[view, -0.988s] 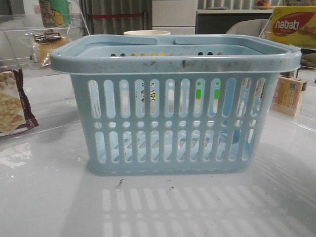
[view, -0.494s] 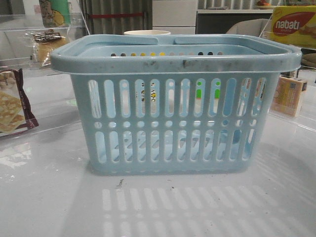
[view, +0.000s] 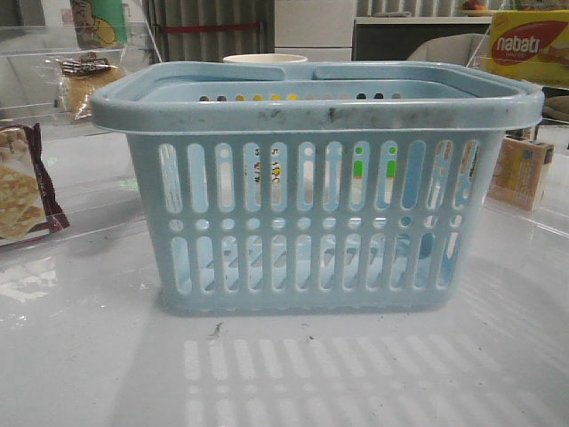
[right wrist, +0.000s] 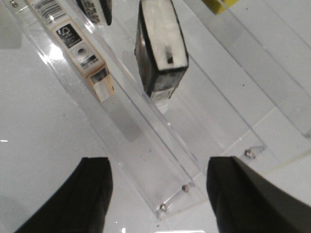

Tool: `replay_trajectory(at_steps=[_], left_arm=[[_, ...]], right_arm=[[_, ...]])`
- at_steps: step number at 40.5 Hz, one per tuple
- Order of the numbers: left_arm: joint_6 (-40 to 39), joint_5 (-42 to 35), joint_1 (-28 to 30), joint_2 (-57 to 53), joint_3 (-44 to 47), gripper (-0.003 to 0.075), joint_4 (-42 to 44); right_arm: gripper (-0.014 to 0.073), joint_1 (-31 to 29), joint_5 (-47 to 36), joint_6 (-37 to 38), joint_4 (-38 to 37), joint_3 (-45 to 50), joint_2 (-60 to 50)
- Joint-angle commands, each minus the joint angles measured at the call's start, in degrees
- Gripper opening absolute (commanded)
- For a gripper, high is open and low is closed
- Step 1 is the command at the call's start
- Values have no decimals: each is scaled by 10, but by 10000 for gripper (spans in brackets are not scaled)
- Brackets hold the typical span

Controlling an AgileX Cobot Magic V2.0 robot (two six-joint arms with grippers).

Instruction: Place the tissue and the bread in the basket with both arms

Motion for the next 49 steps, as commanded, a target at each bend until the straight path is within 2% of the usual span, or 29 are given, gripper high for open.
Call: replay_trajectory(at_steps=[1,13,15,21,25,38,45,49], left_arm=[[2,-41,-4,4,-16,580,-6],[2,-42,-4,4,-16,580,-6],[2,-42,-4,4,-16,580,-6],[2,-43,-4,4,-16,580,-6],[2,-43,-4,4,-16,580,-6],[2,-43,-4,4,-16,580,-6],[2,-43,-4,4,-16,580,-6],[2,-43,-4,4,-16,580,-6]], right_arm=[[529,-3,-41,-5,-9,-52,11],[517,-3,-112,-5,-9,-114,96],[480,-3,-115,-5,-9,-119,104],[264,-3,-120,-5,-8,-122,115],[181,-1,-116,-5,-4,-122,108],[173,26,-62,-5,19,-123,11],[173,87,-20,-5,27,-123,-58],[173,143,1,-5,28,-123,-85]])
